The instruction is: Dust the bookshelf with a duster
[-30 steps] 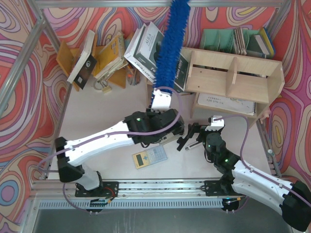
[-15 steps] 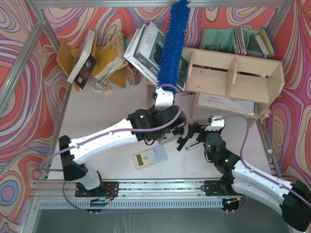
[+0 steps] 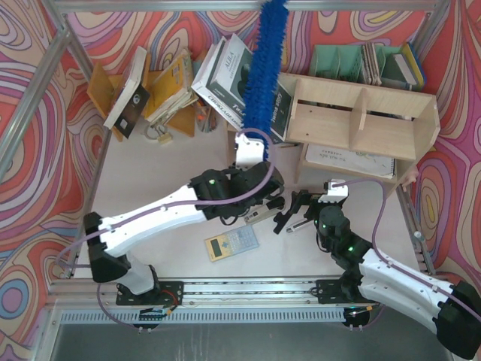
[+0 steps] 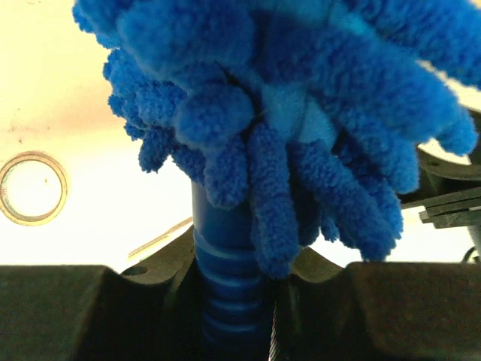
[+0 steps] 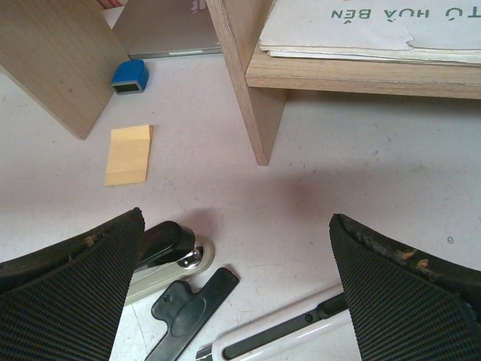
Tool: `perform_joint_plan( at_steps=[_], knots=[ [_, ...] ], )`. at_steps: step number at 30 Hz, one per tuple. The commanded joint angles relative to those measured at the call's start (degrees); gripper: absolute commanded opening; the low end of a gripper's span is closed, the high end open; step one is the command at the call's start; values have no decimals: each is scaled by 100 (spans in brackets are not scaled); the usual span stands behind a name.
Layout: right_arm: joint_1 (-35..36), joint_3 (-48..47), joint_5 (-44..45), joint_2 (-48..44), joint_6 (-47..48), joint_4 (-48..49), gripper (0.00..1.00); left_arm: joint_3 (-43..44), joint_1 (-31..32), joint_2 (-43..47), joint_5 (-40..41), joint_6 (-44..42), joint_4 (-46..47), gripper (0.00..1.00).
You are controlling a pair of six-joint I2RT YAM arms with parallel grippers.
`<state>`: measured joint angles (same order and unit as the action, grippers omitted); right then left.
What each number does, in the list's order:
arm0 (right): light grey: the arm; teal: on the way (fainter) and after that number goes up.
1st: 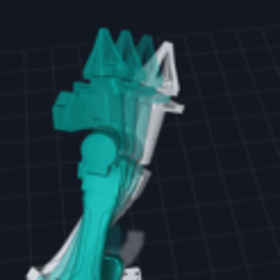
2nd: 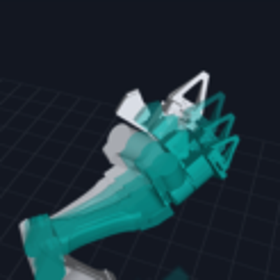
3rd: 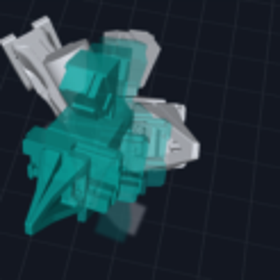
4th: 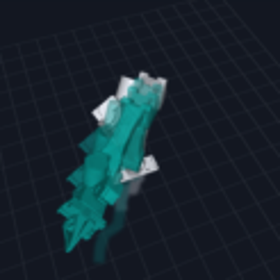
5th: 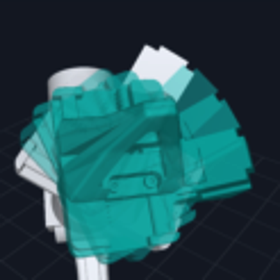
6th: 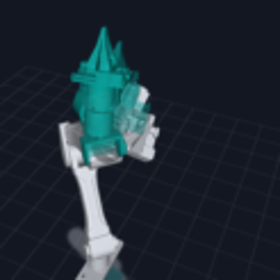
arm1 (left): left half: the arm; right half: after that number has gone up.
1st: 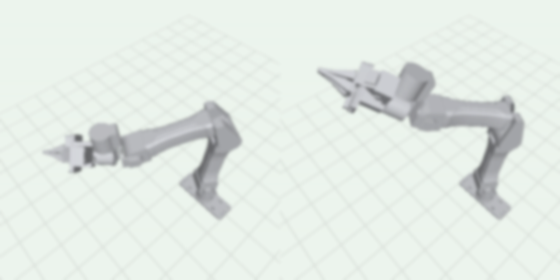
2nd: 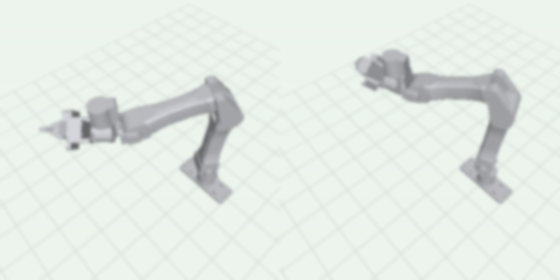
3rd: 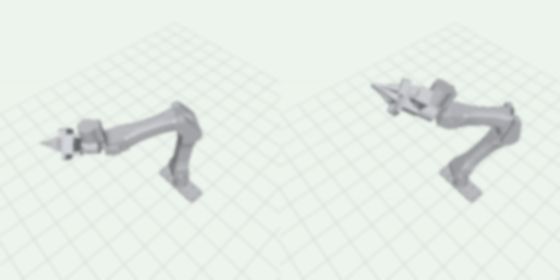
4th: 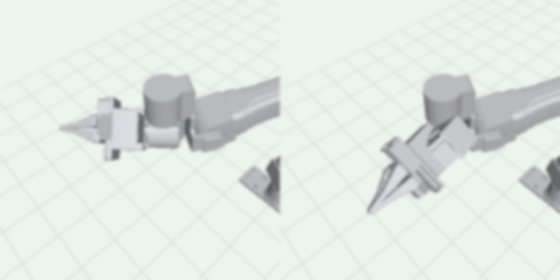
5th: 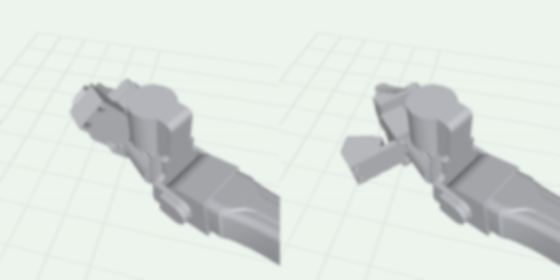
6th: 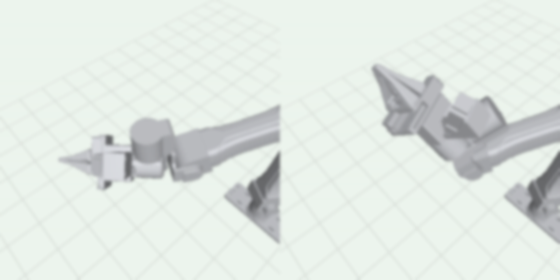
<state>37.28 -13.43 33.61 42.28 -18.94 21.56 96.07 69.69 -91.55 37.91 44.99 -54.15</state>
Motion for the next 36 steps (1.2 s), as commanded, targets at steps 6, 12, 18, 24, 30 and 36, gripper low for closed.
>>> perform_joint_plan(
  at_steps=[6,12,18,24,30,36],
  knots=[
    [25,33,159,2,-65,50,99,39,-140,411,321,572,118,0],
    [25,37,179,-29,-66,33,99,179,-155,-45,-84,519,211,0],
    [23,27,199,-27,-83,24,99,235,-167,-483,-695,511,326,0],
    [25,39,199,-20,-92,28,99,284,-166,-476,-834,383,408,0],
    [29,30,197,-7,-91,32,99,198,-175,119,-26,151,329,0],
    [25,27,191,22,-91,41,99,-230,-287,678,383,108,452,0]
  ],
)
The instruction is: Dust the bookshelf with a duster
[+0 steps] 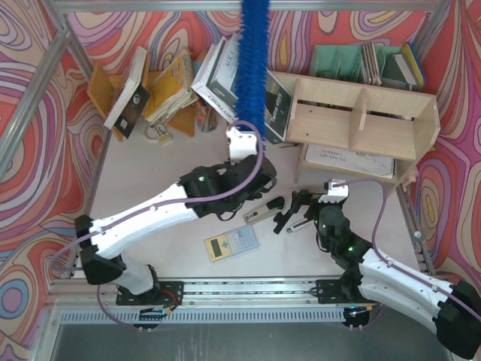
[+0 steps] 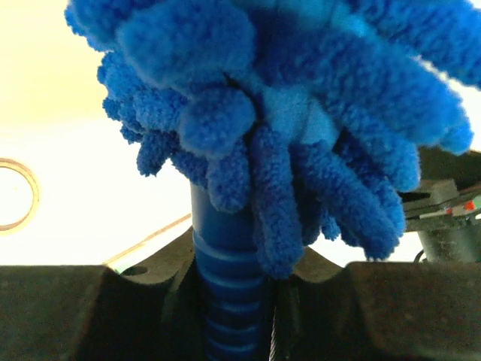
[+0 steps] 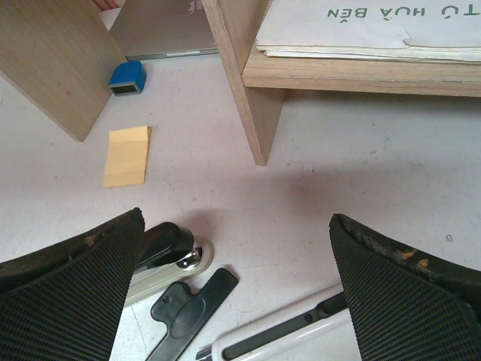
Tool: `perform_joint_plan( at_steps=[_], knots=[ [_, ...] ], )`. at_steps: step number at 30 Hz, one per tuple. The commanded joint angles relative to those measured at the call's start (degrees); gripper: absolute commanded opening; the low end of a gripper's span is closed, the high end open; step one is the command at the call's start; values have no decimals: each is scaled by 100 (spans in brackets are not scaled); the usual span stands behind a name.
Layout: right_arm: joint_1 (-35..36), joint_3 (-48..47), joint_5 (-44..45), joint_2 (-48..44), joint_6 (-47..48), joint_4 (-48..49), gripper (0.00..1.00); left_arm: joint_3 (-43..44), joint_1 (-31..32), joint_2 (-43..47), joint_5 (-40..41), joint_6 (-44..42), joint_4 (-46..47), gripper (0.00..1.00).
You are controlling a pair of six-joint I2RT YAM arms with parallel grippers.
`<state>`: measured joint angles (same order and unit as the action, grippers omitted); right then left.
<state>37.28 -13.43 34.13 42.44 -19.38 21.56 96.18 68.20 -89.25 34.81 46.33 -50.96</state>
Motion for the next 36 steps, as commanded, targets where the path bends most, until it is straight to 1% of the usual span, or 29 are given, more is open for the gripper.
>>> perform_joint_plan(
  at_steps=[1,7,14,17,20,23,27,29,33,36],
  knots=[
    [25,33,146,14,-44,49,99,-307,-167,489,626,-24,179,0],
    [25,28,142,43,-52,54,99,-343,-194,249,85,23,271,0],
    [25,24,174,44,-53,42,99,-66,-166,-454,-870,-7,416,0],
    [25,24,181,38,-60,33,99,118,-75,-665,-933,-138,355,0],
    [25,24,178,39,-64,35,99,242,-23,-705,-770,-247,202,0],
    [25,24,172,37,-63,41,99,170,-10,-555,-524,-317,131,0],
    [25,24,165,45,-65,33,99,-303,60,-112,22,-444,357,0],
    [25,17,168,41,-61,25,99,-702,153,170,310,-650,684,0],
    [25,25,164,48,-60,32,99,-1600,494,692,1215,-1251,1587,0],
    [25,20,157,83,-62,45,99,-2301,577,1201,1692,-1488,2314,0]
  ],
)
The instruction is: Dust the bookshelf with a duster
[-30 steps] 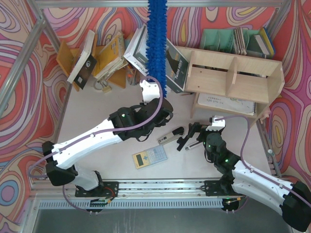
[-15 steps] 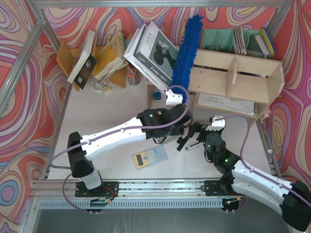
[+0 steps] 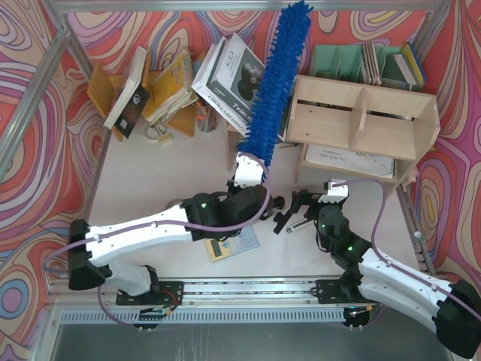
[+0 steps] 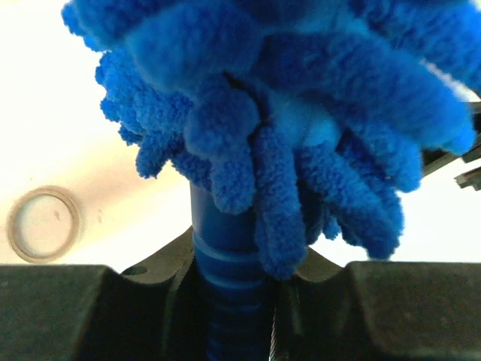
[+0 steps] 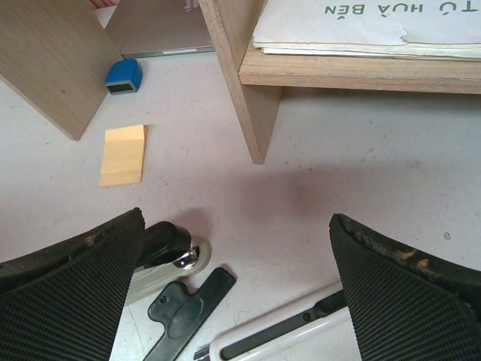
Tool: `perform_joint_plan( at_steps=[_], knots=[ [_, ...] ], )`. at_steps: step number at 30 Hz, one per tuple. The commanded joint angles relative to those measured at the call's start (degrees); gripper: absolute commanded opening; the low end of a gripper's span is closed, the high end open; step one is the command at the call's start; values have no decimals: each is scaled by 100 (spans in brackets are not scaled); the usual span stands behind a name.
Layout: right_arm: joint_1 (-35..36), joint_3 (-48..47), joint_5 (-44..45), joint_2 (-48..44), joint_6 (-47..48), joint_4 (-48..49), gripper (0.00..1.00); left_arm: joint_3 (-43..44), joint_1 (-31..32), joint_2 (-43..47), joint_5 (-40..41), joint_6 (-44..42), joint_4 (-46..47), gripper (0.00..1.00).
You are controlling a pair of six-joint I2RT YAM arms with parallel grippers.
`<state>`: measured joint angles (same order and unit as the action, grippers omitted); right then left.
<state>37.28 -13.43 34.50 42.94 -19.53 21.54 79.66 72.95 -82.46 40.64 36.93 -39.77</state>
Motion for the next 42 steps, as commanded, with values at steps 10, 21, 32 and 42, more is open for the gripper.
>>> perform_joint_plan(
  at_steps=[10,21,32,42],
  knots=[
    [26,8,130,123,-70,41,98,-3828,96,2377,1507,-3746,5843,0],
    [25,-29,144,351,-100,52,99,-4766,-970,2350,1144,-5044,7285,0],
    [25,-80,217,502,-102,34,99,-4655,-1677,962,681,-6354,8982,0],
    [25,-106,230,638,-98,87,99,-4725,-1832,234,289,-6103,9224,0]
  ],
)
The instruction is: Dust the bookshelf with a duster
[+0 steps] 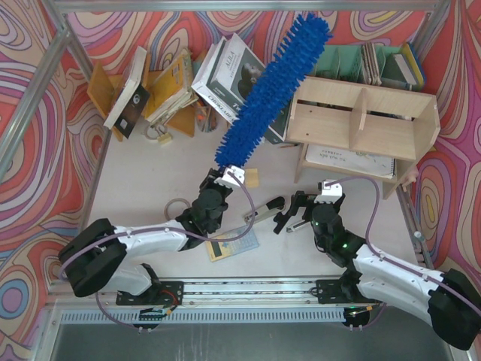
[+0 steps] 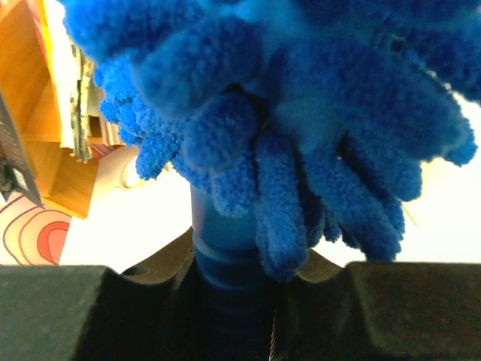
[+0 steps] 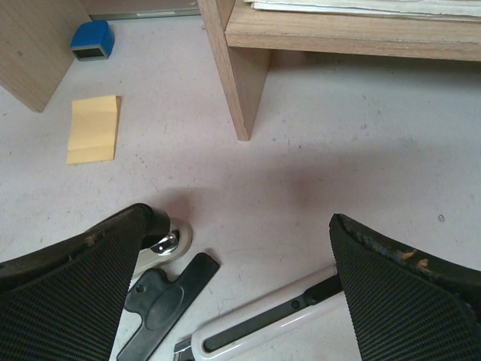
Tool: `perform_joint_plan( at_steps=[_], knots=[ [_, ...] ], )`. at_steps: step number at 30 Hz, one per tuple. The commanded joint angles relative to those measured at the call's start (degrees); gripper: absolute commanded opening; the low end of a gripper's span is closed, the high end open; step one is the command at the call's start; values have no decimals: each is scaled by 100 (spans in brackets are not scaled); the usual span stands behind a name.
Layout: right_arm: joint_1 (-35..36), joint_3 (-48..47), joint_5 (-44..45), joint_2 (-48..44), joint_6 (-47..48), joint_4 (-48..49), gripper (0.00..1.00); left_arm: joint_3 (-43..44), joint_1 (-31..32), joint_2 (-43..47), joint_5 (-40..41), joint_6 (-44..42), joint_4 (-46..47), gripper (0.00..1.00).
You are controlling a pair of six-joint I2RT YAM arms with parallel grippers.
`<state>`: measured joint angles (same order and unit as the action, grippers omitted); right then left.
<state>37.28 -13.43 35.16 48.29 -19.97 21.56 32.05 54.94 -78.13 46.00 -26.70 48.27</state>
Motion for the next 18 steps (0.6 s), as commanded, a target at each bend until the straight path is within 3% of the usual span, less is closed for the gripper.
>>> perform_joint_plan(
  at_steps=[1,10,18],
  knots=[
    [25,-116,166,139,-47,85,99,44,-22,-280,-264,339,412,0],
    [25,-154,214,289,-38,111,99,217,365,-1043,-262,159,738,0],
    [25,-182,189,389,-33,128,99,193,315,-684,-266,77,633,0]
  ],
)
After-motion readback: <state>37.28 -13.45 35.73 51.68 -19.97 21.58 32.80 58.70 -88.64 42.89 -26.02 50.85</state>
